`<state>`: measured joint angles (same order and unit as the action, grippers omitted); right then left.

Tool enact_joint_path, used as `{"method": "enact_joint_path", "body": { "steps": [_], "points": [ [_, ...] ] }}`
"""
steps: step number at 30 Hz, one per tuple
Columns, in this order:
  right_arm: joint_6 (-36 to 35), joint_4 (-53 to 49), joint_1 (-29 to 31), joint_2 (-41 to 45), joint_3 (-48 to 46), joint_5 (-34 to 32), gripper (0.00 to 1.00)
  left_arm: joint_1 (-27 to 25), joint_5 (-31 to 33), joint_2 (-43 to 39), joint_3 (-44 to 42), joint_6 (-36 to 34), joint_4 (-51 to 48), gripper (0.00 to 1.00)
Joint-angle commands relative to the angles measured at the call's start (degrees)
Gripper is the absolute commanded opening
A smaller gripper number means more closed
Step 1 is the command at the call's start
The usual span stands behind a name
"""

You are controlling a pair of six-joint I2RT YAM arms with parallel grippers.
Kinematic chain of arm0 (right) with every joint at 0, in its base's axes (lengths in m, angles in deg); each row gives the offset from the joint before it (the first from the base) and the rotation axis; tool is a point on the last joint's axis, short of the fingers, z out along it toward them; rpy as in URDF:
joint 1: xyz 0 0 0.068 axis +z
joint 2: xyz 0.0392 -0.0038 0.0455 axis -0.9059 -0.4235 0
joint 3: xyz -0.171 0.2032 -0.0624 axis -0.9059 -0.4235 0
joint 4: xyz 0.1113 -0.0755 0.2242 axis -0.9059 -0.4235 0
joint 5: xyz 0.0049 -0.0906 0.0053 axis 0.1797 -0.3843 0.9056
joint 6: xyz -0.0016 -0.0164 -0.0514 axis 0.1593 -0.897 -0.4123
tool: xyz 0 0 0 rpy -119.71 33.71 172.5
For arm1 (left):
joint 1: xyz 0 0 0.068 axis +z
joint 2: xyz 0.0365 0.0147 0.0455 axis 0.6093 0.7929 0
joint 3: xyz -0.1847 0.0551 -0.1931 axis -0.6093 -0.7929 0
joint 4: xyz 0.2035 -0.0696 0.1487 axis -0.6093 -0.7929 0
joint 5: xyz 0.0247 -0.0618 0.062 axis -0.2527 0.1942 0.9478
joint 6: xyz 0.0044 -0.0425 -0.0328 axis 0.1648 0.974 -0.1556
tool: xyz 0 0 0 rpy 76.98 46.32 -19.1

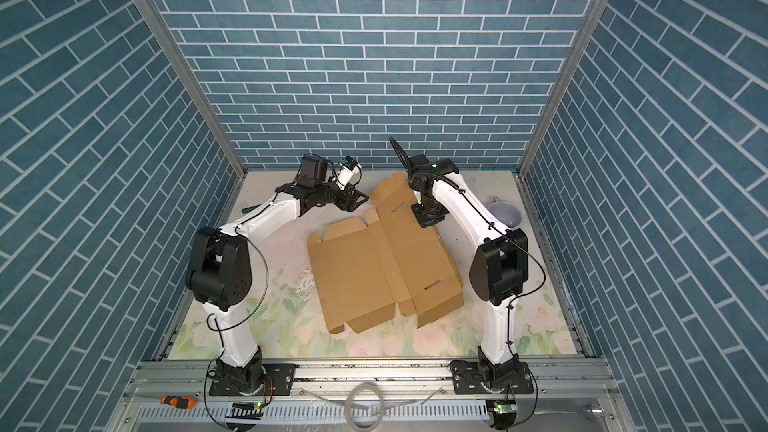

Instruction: Fold the paper box

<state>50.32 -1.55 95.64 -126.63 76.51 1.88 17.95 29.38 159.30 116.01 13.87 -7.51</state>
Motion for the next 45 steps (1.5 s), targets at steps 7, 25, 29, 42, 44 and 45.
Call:
{"method": "enact_joint_path", "body": {
  "steps": [7,25,29,42,44,45],
  "points": [
    [-2.56,-1.97,1.37,1.13,1.59,-6.18,0.07,1.42,-6.80,6.38,5.55,-5.44,0.58,0.72],
    [-3.99,5.37,2.51,5.35,-2.44,-5.83,0.06,-2.16,-15.84,7.12,-4.43,34.62,51.99,0.68],
    [-4.31,7.04,2.52,6.58,-4.34,-4.51,0.05,-3.78,-16.55,8.42,-3.79,34.37,53.05,0.68],
    [-5.77,10.74,2.45,8.13,-8.18,0.70,0.05,-3.75,-17.95,4.51,-5.75,35.22,52.54,0.63],
    [-6.22,11.46,2.44,8.42,-8.65,2.04,0.05,-4.09,-20.62,6.24,-4.86,35.11,52.52,0.63],
    [-6.46,11.56,2.45,8.48,-8.76,2.34,0.05,-4.01,-21.54,7.26,-4.66,35.63,53.65,0.63]
  ]
}}
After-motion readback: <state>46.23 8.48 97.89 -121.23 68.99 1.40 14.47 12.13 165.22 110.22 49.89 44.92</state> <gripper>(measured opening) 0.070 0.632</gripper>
